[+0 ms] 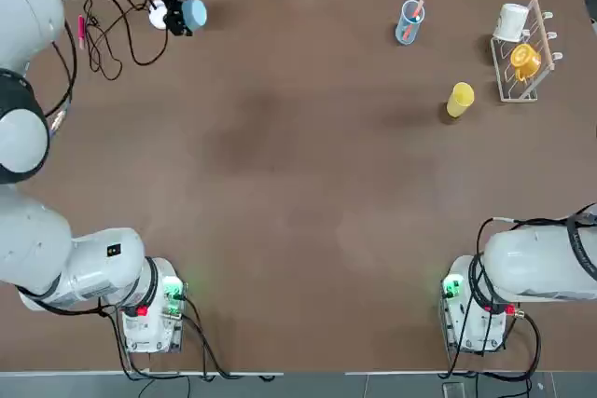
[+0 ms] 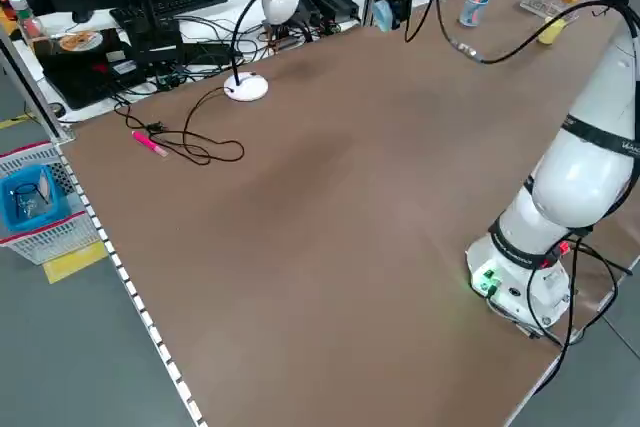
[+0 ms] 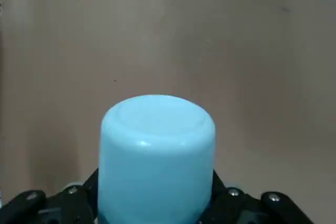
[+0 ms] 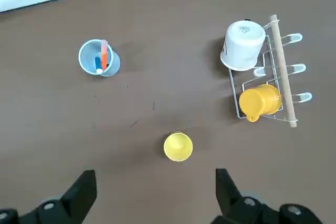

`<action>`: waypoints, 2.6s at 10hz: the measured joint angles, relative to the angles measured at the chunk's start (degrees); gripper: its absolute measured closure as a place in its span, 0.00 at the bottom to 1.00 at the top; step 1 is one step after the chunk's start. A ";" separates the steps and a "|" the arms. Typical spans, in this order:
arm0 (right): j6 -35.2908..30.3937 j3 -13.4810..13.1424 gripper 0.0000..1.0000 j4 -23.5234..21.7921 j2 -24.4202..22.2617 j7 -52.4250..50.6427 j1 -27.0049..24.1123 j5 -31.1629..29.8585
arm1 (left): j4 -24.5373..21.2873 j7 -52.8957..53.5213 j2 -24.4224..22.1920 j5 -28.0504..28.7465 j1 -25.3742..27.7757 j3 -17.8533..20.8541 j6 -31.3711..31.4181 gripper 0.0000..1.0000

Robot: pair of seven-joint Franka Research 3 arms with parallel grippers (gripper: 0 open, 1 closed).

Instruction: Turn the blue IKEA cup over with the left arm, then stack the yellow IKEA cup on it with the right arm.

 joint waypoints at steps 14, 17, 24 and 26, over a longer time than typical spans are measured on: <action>1.67 -0.05 0.00 -0.76 0.21 0.00 -0.04 0.00 | 28.02 -59.64 33.88 59.51 -53.54 3.73 -32.37 0.26; 5.09 -0.07 0.00 -1.52 3.36 0.00 -0.08 0.00 | 29.74 -59.76 39.24 61.26 -67.38 13.97 -33.65 0.25; 9.99 7.14 0.00 -5.16 8.17 -0.19 -5.63 -0.34 | 40.60 -60.63 53.64 66.11 -84.75 33.00 -34.07 0.25; 11.59 7.71 0.00 -8.97 7.36 -0.30 -5.53 -0.39 | 41.26 -62.98 54.37 67.61 -86.99 33.95 -32.60 0.25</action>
